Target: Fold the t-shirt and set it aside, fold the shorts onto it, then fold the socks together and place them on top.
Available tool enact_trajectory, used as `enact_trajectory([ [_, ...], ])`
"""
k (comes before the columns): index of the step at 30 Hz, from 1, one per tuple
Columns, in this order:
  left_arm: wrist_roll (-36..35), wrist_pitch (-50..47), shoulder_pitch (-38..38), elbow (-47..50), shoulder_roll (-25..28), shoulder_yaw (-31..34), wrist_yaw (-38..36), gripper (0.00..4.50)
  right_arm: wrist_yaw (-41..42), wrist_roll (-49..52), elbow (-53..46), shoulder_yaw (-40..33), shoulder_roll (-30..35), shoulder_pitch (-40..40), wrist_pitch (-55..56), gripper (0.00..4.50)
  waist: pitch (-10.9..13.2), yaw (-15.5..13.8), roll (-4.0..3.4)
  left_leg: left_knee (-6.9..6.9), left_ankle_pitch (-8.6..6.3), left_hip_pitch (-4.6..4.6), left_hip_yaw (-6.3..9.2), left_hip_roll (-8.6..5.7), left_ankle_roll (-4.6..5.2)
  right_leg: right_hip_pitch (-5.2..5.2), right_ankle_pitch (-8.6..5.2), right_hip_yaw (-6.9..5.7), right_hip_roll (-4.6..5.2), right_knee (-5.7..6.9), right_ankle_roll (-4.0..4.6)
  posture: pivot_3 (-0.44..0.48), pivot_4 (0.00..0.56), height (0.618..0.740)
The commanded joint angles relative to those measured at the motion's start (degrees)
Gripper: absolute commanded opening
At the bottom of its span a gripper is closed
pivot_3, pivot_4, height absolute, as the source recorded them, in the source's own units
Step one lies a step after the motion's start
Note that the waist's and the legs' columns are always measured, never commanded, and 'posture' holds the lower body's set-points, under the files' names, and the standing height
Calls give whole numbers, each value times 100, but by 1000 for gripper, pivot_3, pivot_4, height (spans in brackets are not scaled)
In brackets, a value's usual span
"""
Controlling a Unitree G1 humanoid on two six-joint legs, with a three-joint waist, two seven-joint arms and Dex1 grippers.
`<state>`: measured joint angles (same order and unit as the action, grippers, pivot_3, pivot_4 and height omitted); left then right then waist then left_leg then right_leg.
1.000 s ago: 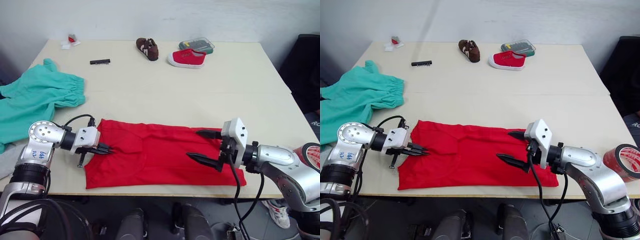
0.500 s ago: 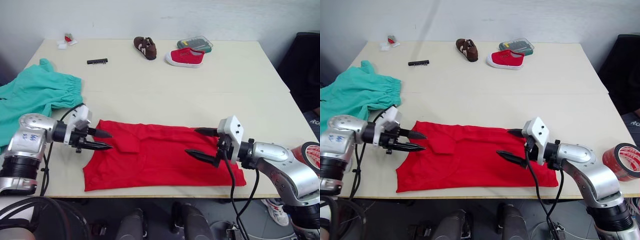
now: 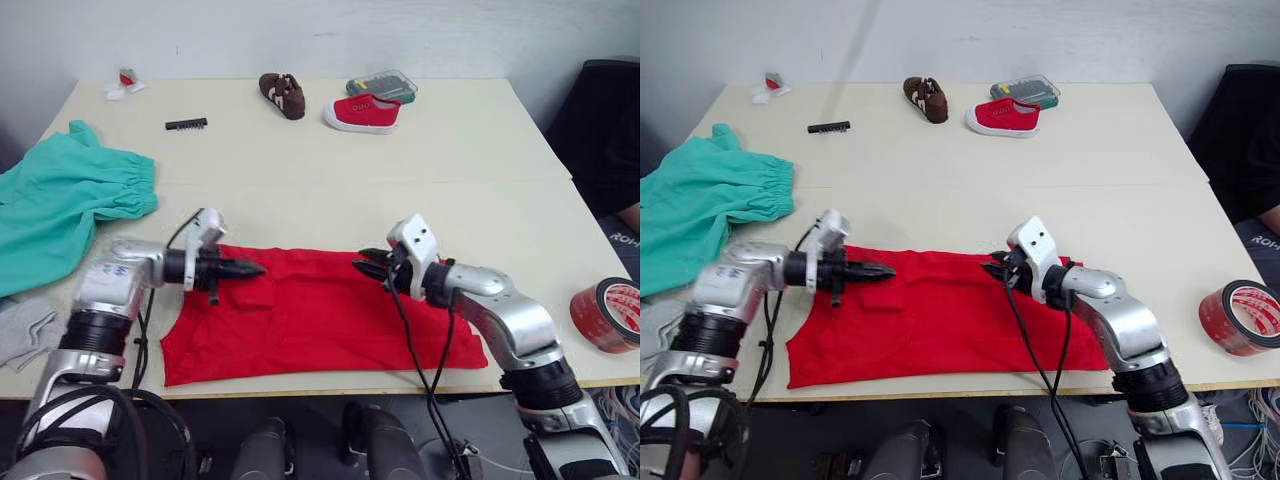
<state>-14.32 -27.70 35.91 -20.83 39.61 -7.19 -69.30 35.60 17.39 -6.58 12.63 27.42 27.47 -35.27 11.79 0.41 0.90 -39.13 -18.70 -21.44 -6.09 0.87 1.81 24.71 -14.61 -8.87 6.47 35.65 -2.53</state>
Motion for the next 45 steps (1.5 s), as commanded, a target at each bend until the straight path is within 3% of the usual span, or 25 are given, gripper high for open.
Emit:
enact_trajectory([
  [1, 460, 677, -213, 0, 279, -175, -17, 0, -182, -514, 238, 191, 67, -55, 10, 48, -1, -9, 0, 0, 0, 2, 1, 2, 0, -2, -1, 0, 1, 1, 2, 0, 150, 740],
  [6, 843, 1510, -511, -479, 851, -293, -287, 0, -215, -642, -154, -275, 586, -582, -215, 48, -16, -24, -15, 0, -7, 27, 0, 2, -3, -16, -3, 11, 9, -14, 5, 0, 150, 740],
  [12, 956, 2174, -547, -1171, 1179, -192, -368, 0, -3, -414, -547, -1172, 1279, -1244, -417, 48, -67, -44, -53, 1, -21, 36, 3, 2, 7, -19, -4, 12, 17, -14, 7, 0, 150, 740],
  [16, 318, 1700, -425, -826, 1137, 197, -746, 0, 115, 183, -918, -1800, 1236, -1254, -753, 48, -66, 6, -58, 5, -35, 39, 2, 9, 31, -17, -5, 12, 13, -8, 9, 0, 150, 740],
  [18, -533, 594, -188, -216, 1059, 562, -1067, 0, 90, 613, -1164, -2019, 1038, -924, -1073, 48, -55, 32, -54, 5, -30, 31, 0, 13, 23, -4, -7, 11, 9, 0, 11, 0, 150, 740],
  [20, -882, -156, 157, 35, 860, 712, -924, 0, -81, 741, -1173, -1997, 803, -599, -1293, 48, -42, 25, -46, 5, -8, 17, 3, 17, -8, 8, -7, 6, 5, 6, 12, 0, 150, 740],
  [23, -582, -197, 511, -112, 489, 558, -400, 0, -258, 565, -904, -1681, 523, -364, -1288, 48, -42, -43, -43, 5, -1, 17, 7, 12, -12, 2, -7, 3, 5, 5, 12, 0, 150, 740],
  [29, 426, 666, 829, -1190, -56, 69, 441, 0, -523, -177, -139, -940, 251, -388, -688, 48, -42, -33, -43, 6, -6, 1, -3, -7, 11, -2, -2, 3, 7, -2, 2, 0, 150, 740],
  [35, 1175, 1896, 731, -2149, 74, -260, 624, 0, -497, -607, -15, -1058, 741, -889, -215, 48, -51, -33, -31, 5, -13, 14, -9, -9, 22, -18, 2, 6, 9, -20, -8, 0, 150, 740],
  [41, 889, 2168, 513, -2289, 413, 174, 342, 0, -188, -155, -446, -1921, 1174, -1504, -339, 48, -54, -18, -29, 6, -24, 33, -1, 1, 16, -21, 1, 11, 15, -25, -9, 0, 150, 740],
  [45, -100, 1354, 318, -1152, 460, 901, -109, 0, 318, 523, -865, -2401, 1315, -1480, -577, 48, -47, 2, -33, 9, -17, 27, -4, 8, -1, -7, -2, 10, 11, -13, -3, 0, 150, 740],
])
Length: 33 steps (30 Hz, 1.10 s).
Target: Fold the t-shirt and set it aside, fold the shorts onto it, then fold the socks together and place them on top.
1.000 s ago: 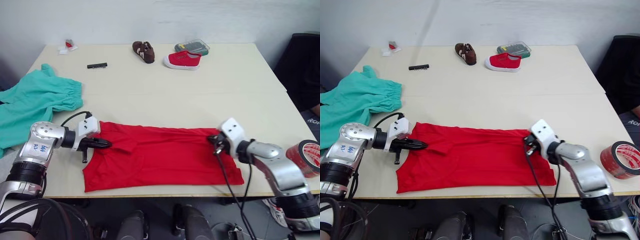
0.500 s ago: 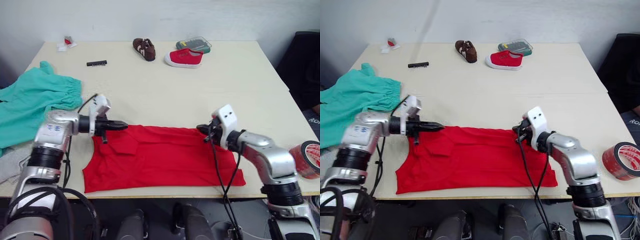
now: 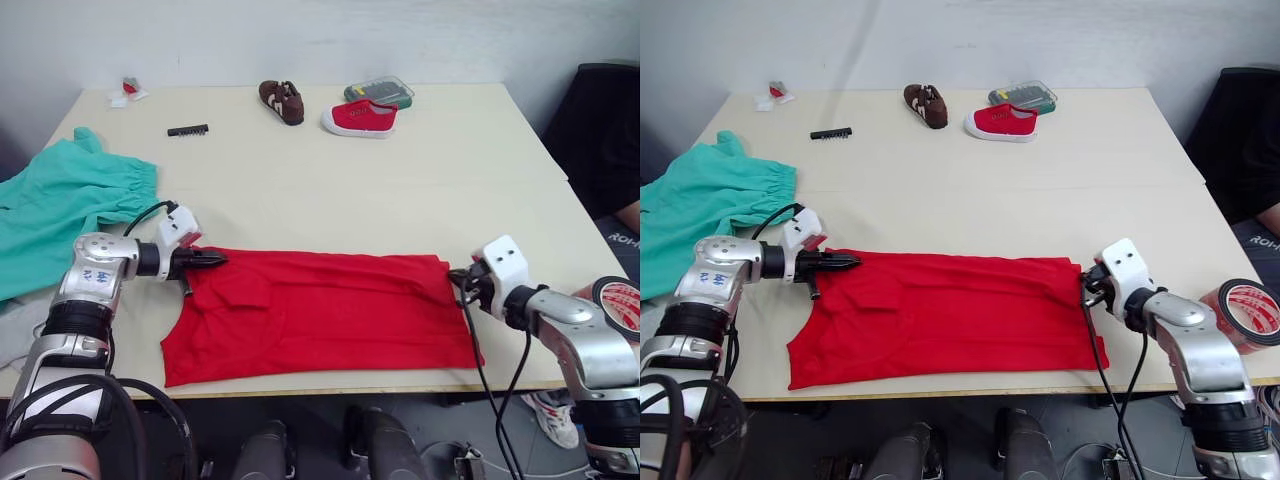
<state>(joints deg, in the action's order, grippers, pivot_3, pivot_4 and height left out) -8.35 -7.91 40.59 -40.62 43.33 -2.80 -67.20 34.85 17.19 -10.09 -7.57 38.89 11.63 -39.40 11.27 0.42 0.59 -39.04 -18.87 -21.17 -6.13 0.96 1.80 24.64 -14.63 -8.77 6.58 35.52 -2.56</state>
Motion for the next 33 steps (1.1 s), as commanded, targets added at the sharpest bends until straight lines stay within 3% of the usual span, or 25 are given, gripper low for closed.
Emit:
enact_trajectory([
  [1, -1010, -960, -216, 1284, 99, 653, -380, 0, 544, 716, -609, -492, 260, 176, -251, 48, 22, -7, -4, 0, 1, -6, 0, 0, -1, 6, -1, 0, 0, 2, 2, 0, 150, 740],
  [6, -2361, -2632, -675, 3505, 182, 962, -648, 0, 1353, 886, -457, -190, 949, 715, -300, 48, 37, -43, -2, -5, 2, -23, 10, -4, 4, 5, 0, -4, 1, -5, 1, 0, 150, 740],
  [11, -2886, -3219, -796, 4604, 115, 737, -735, 1569, 2087, 638, 203, 777, 1193, 1630, -333, 1655, 38, -39, -2, -4, -3, -16, 10, -7, 8, -6, 0, -6, 0, -23, 0, 0, 150, 740],
  [15, -2685, -2929, -860, 4939, 90, 464, -771, 2815, 2260, 153, 1254, 1524, 903, 2410, -166, 2999, 38, -22, -2, -4, 1, -15, 4, -7, 4, -4, 0, -6, -2, -18, 0, 0, 150, 740],
  [19, -2402, -2547, -856, 4917, -7, 385, -477, 4133, 2190, 108, 2052, 1676, 450, 2962, -566, 4448, 40, -28, -4, -4, 6, -16, 5, -6, -4, 0, 0, -8, -4, -12, 2, 0, 150, 740],
  [20, -2337, -2493, -854, 4890, -33, 399, -361, 4455, 2199, 119, 2141, 1671, 382, 3037, -649, 4500, 40, -29, -5, -4, 8, -17, 5, -6, -4, 0, 0, -8, -4, -11, 2, 0, 150, 740],
  [25, -2183, -2246, -839, 4811, -80, 382, -208, 4484, 2321, -99, 2490, 1898, 302, 3094, -624, 4500, 40, -38, -5, -4, 10, -21, 7, -7, -1, -3, 0, -11, -4, -11, 2, 0, 150, 740],
  [28, -2195, -2197, -777, 4751, -126, 422, -129, 4500, 2452, -310, 2546, 2130, 349, 3031, -521, 3912, 40, -34, -6, -4, 9, -24, 9, -7, 1, -5, 0, -14, -4, -12, 1, 0, 150, 740],
  [33, -2208, -2197, -799, 4817, -159, 448, -14, 4500, 2532, -464, 2476, 2147, 330, 2912, -355, 2189, 40, -34, -5, -4, 9, -24, 12, -7, 1, -6, 0, -16, -4, -11, 1, 0, 150, 740],
])
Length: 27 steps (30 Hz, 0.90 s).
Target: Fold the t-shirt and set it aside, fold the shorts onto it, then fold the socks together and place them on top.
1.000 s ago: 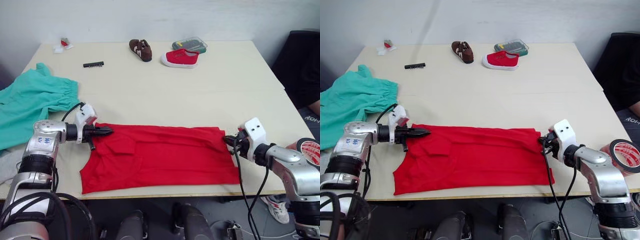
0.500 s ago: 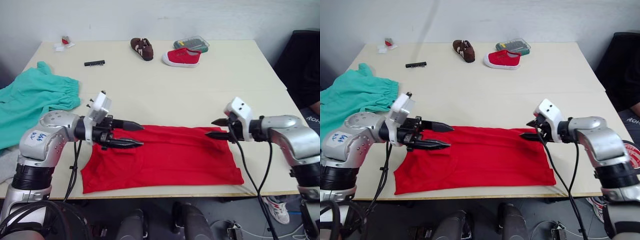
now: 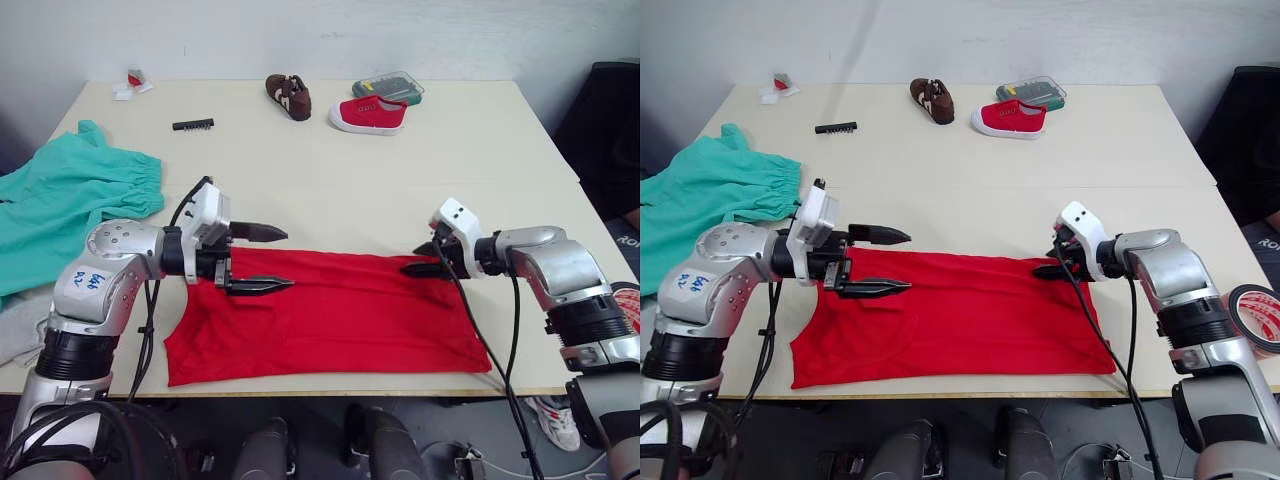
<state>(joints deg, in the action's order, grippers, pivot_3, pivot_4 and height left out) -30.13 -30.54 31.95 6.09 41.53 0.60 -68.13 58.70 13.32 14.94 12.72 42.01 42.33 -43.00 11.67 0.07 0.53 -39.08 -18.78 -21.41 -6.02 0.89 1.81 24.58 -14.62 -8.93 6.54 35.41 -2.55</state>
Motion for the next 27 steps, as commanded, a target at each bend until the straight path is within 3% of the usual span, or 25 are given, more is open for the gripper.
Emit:
enact_trajectory([
  [1, -23, 69, 50, 125, 32, 116, 84, 4500, 195, -142, -13, 169, 24, -160, 103, 1848, 0, 0, 0, 0, 0, 0, 0, 0, 0, 0, 0, 0, 0, 0, 0, 0, 150, 740],
  [6, 72, 172, 68, 24, 22, 91, 147, 4500, 469, -629, 544, 451, 20, 141, 868, 138, 0, 13, 0, 0, 0, 5, -2, 0, -1, -2, 0, 1, 0, -5, 0, 0, 150, 740],
  [7, 63, 161, 76, 4, -16, 110, 197, 4500, 564, -744, 760, 537, -7, 294, 1087, 29, 0, 22, 0, 0, 0, 9, -5, 0, -1, -3, 0, 4, 0, -12, 0, 0, 150, 740],
  [17, 201, 346, 51, -90, -139, 95, 399, 4500, -21, -1737, 4445, 665, -1348, 2498, 3312, 29, 0, 166, 0, 4, 30, 15, -7, 2, -26, 8, 3, 9, 0, 23, 7, 0, 150, 740],
  [23, 358, 339, 212, -380, -119, 20, 485, 4500, -791, -2284, 5425, 655, -1657, 2902, 4167, 29, 0, 168, 0, 9, 31, 10, -6, 1, -24, 4, 3, 6, 0, 23, 8, 0, 150, 740],
  [27, 264, 168, 351, -677, -36, -6, 174, 4500, -985, -2051, 5419, 170, -1620, 3006, 4033, 983, 0, 161, -1, 8, 32, 10, -4, 1, -23, 3, 3, 6, 0, 25, 8, 0, 150, 740],
])
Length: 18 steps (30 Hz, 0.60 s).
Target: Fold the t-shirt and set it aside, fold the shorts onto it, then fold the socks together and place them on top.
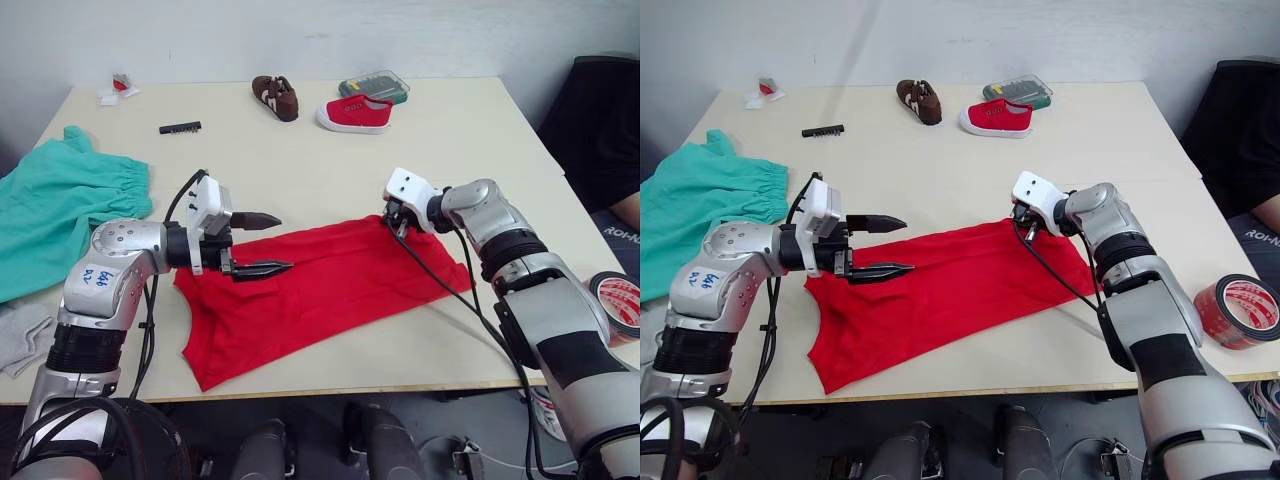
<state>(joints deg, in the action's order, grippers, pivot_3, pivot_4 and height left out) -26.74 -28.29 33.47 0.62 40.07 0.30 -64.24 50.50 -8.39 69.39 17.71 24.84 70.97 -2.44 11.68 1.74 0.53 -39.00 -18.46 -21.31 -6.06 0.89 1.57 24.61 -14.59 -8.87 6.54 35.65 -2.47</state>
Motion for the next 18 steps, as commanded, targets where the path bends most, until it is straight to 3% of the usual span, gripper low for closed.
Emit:
enact_trajectory([
  [1, -36, -3, 246, -239, 130, -5, -302, 4500, -176, 152, -110, -424, 137, 133, -44, 1340, 1, -6, -2, 0, 0, -1, 2, 0, 0, 0, 0, -1, 0, 1, 0, 0, 150, 740],
  [3, 175, 230, 418, -667, 159, -97, -443, 4500, -123, 290, -512, -674, 278, 39, -245, 2020, 4, -15, -5, 0, 1, -6, 3, 0, 1, 3, 0, -3, 0, 0, 0, 0, 150, 740],
  [5, 481, 594, 716, -1396, 160, -215, -555, 4500, 6, 597, -1583, -1033, 524, -331, -972, 2737, 5, -30, -7, -2, 2, -12, 6, 0, 2, 5, 0, -7, 0, -2, 0, 0, 150, 740],
  [8, 930, 1234, 1239, -2595, 119, -385, -723, 4500, 21, 1218, -4617, -1690, 984, -1655, -3120, 3731, 4, -95, -7, 0, 1, -18, 18, 0, 3, 5, 0, -16, -1, -9, 0, 0, 150, 740],
  [10, 1377, 1850, 1827, -3769, 35, -571, -759, 4500, -142, 1829, -7197, -2514, 1292, -2857, -5348, 4465, 4, -171, -7, 3, -1, -30, 29, 0, 2, 8, -1, -22, -4, -17, 1, 0, 150, 740],
  [14, 2055, 2769, 2567, -5452, -79, -848, -825, 4500, -577, 2307, -9994, -3787, 1223, -4260, -8271, 4465, 3, -263, -9, -18, -1, -112, 35, -8, 8, 86, 1, -27, -7, -6, -1, 0, 150, 740],
  [18, 2458, 3321, 2870, -6294, -204, -933, -823, 4500, -1072, 2479, -11074, -4447, 790, -5200, -8999, 4465, -3, -243, 2, -18, -3, -104, 15, -10, 25, 87, 11, -15, -7, -8, -7, 0, 150, 740],
])
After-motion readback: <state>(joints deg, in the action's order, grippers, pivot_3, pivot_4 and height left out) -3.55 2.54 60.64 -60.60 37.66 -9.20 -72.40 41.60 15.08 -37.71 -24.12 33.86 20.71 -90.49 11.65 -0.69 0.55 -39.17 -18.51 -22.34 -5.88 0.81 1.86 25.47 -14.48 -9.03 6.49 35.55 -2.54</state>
